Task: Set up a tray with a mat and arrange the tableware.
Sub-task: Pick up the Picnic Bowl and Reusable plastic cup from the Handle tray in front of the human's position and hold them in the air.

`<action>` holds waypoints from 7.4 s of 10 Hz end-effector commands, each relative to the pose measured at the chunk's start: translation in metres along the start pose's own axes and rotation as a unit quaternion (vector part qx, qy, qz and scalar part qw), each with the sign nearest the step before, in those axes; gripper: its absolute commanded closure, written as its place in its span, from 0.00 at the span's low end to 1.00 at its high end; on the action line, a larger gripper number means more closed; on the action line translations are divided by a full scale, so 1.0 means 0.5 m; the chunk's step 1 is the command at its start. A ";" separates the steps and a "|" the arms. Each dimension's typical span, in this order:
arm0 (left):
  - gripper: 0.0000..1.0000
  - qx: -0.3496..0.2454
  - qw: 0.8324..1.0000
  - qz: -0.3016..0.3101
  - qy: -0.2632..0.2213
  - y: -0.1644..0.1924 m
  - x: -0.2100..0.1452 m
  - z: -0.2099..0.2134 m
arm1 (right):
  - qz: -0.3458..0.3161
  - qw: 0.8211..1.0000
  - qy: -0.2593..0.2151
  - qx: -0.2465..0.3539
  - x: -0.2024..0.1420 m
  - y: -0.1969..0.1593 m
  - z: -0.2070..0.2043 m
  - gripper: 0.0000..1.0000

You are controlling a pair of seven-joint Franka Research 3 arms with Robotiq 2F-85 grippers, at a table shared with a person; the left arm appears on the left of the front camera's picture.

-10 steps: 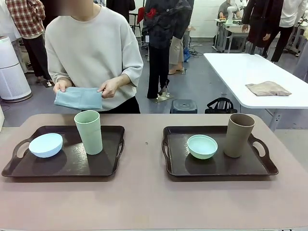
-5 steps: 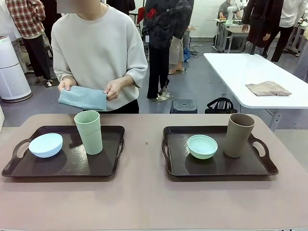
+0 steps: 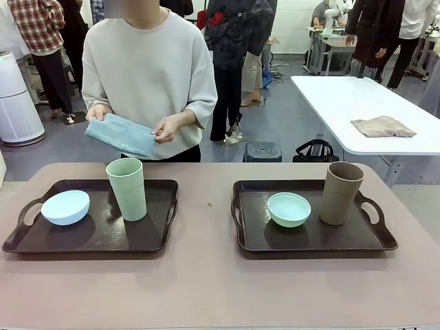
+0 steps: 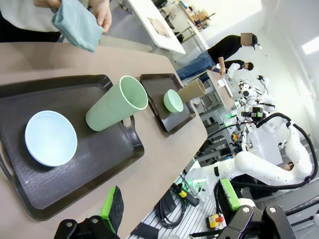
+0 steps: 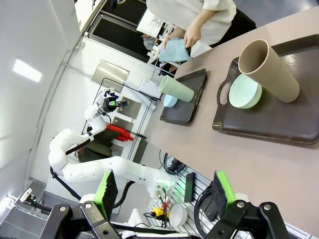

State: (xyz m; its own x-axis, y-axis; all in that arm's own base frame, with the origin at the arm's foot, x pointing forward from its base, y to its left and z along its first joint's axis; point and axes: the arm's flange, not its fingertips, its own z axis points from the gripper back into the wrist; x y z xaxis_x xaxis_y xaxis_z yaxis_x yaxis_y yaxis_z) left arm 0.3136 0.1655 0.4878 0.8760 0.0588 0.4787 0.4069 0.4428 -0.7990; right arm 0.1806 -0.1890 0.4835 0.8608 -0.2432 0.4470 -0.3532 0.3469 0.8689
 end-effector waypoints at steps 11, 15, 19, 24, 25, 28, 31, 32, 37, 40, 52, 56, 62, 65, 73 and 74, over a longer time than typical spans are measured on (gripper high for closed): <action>0.00 0.337 0.909 -0.040 0.242 -0.208 0.088 -0.051 | 0.403 0.836 0.259 -0.267 0.183 0.303 -0.653 0.00; 0.00 0.397 0.872 0.028 0.285 -0.149 0.143 -0.069 | 0.423 0.840 0.266 -0.210 0.207 0.263 -0.923 0.00; 0.00 0.400 0.869 0.024 0.289 -0.120 0.142 -0.086 | 0.415 0.846 0.271 -0.199 0.203 0.224 -0.960 0.00; 0.00 0.396 0.872 0.021 0.287 -0.116 0.145 -0.085 | 0.415 0.847 0.277 -0.185 0.213 0.227 -0.958 0.00; 0.00 0.429 0.867 0.056 0.246 -0.096 0.169 -0.137 | 0.430 0.855 0.261 -0.125 0.229 0.204 -1.004 0.00; 0.00 0.524 0.834 0.053 0.165 -0.103 0.179 -0.219 | 0.322 0.915 0.242 -0.029 0.286 0.109 -1.146 0.00; 0.00 0.517 0.836 0.032 0.180 -0.075 0.191 -0.271 | 0.438 0.840 0.320 0.022 0.269 0.028 -1.243 0.00; 0.00 0.513 0.839 0.037 0.178 -0.064 0.192 -0.282 | 0.481 0.811 0.332 0.026 0.255 0.013 -1.273 0.00; 0.00 0.478 0.860 0.073 0.162 0.003 0.231 -0.316 | 0.585 0.757 0.280 0.082 0.227 -0.008 -1.337 0.00; 0.00 0.496 0.849 0.053 0.174 -0.016 0.205 -0.301 | 0.564 0.762 0.314 0.048 0.228 0.005 -1.354 0.00; 0.00 0.522 0.844 0.024 0.121 0.053 0.174 -0.341 | 0.558 0.773 0.287 0.093 0.113 -0.031 -1.445 0.00; 0.00 0.512 0.848 -0.031 0.133 0.038 0.137 -0.367 | 0.616 0.738 0.267 0.065 0.089 -0.030 -1.469 0.00; 0.00 0.513 0.841 -0.081 0.153 0.032 0.102 -0.415 | 0.600 0.752 0.270 0.044 0.113 -0.093 -1.532 0.00; 0.00 0.526 0.833 -0.049 0.167 0.084 0.136 -0.402 | 0.577 0.759 0.291 0.081 0.099 -0.096 -1.564 0.00; 0.00 0.529 0.825 -0.001 0.201 0.184 0.142 -0.416 | 0.567 0.754 0.296 0.151 0.085 -0.091 -1.622 0.00; 0.00 0.525 0.827 0.000 0.201 0.187 0.143 -0.422 | 0.568 0.752 0.297 0.155 0.084 -0.089 -1.625 0.00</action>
State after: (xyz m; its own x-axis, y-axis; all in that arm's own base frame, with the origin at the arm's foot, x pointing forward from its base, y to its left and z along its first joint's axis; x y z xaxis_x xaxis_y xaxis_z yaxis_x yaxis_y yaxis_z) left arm 0.4638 0.0253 0.3692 0.9738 -0.1677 0.1534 0.1617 0.9855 0.0505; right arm 0.5259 0.5164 0.2897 -0.0646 0.5344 0.8428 -0.9779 -0.2024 0.0533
